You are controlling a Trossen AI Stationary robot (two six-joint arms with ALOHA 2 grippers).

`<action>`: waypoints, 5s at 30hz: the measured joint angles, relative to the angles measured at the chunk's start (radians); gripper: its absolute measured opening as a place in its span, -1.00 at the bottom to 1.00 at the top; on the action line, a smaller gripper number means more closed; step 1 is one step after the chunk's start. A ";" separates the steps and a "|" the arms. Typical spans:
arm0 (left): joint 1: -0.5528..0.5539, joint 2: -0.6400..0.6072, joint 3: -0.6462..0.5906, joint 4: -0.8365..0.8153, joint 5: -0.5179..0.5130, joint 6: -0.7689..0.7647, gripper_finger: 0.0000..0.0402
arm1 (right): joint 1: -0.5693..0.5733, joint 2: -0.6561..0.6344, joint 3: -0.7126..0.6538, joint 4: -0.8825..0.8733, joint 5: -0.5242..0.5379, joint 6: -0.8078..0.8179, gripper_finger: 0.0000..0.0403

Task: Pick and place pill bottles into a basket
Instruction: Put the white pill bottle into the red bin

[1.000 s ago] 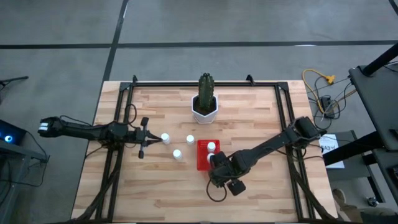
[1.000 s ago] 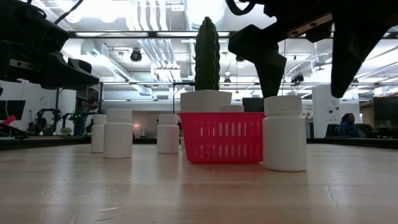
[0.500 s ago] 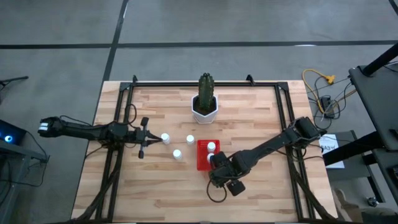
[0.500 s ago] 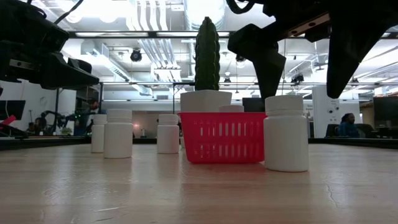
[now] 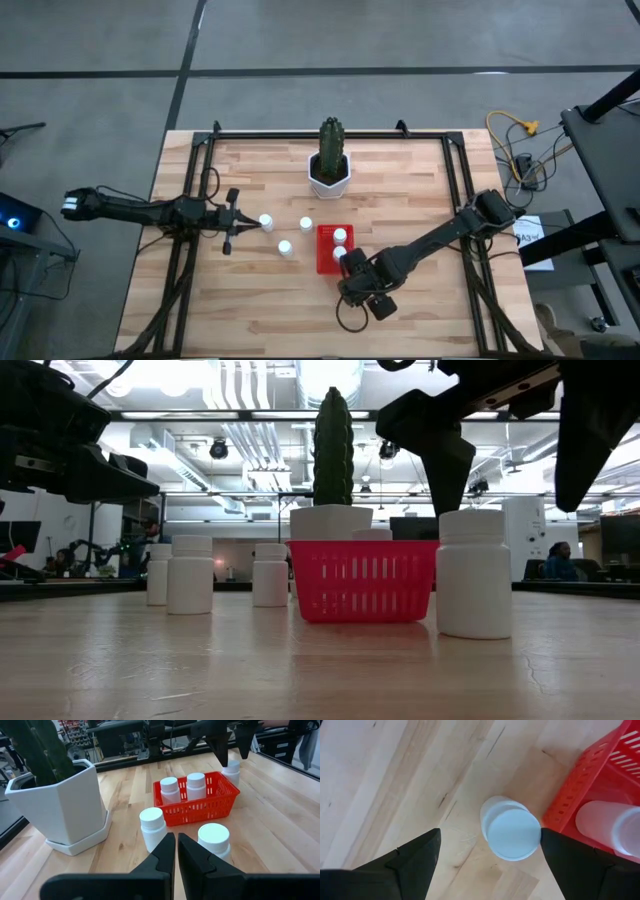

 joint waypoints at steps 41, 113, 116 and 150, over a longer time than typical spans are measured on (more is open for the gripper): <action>0.000 0.000 0.000 0.000 0.000 -0.002 -0.98 | 0.000 0.000 -0.047 0.074 0.024 -0.003 0.63; 0.000 0.000 0.000 0.000 0.000 -0.002 -0.98 | 0.000 0.000 -0.077 0.127 0.020 -0.035 -0.28; 0.000 0.000 0.000 0.000 0.000 -0.002 -0.98 | 0.000 0.000 -0.077 0.127 0.020 -0.036 -0.28; 0.000 0.000 0.000 0.000 0.000 -0.002 -0.98 | -0.246 -0.003 0.294 -0.047 -0.004 -0.043 -0.28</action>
